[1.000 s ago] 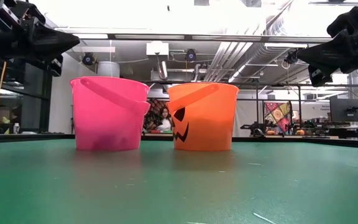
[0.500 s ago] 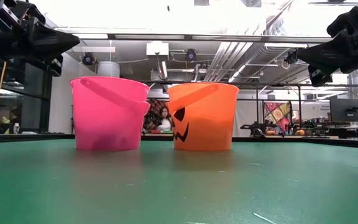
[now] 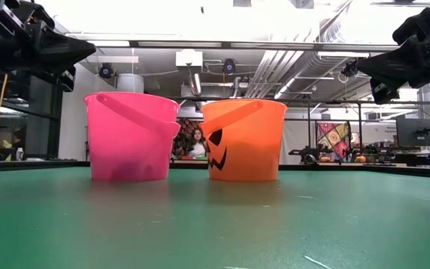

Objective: Sort candy by brand, put in halloween buckets
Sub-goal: Return to Home Position

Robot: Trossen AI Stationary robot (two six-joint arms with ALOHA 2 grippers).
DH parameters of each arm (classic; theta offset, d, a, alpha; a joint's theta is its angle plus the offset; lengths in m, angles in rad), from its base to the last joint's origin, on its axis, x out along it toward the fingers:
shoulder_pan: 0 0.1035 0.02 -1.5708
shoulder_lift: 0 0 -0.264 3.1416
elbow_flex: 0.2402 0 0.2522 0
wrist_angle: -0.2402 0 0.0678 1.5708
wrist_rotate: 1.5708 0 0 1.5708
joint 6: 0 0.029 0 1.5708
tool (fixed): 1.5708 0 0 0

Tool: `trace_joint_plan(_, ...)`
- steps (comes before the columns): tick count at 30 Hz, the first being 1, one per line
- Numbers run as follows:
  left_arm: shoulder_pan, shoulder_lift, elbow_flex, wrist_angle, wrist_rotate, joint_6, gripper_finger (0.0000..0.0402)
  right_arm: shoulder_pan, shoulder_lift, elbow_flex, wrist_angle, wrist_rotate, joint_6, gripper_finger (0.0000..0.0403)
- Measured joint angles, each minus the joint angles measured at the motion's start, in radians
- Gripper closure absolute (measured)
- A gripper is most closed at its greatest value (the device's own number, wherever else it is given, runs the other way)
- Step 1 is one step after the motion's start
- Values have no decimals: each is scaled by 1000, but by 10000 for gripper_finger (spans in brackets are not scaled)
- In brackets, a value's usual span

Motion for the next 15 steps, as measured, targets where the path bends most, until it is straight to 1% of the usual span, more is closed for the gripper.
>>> trace_joint_plan(15, 0, 0, 0, 0, 0, 0, 402, 0, 0, 0, 0, 0, 1, 402)
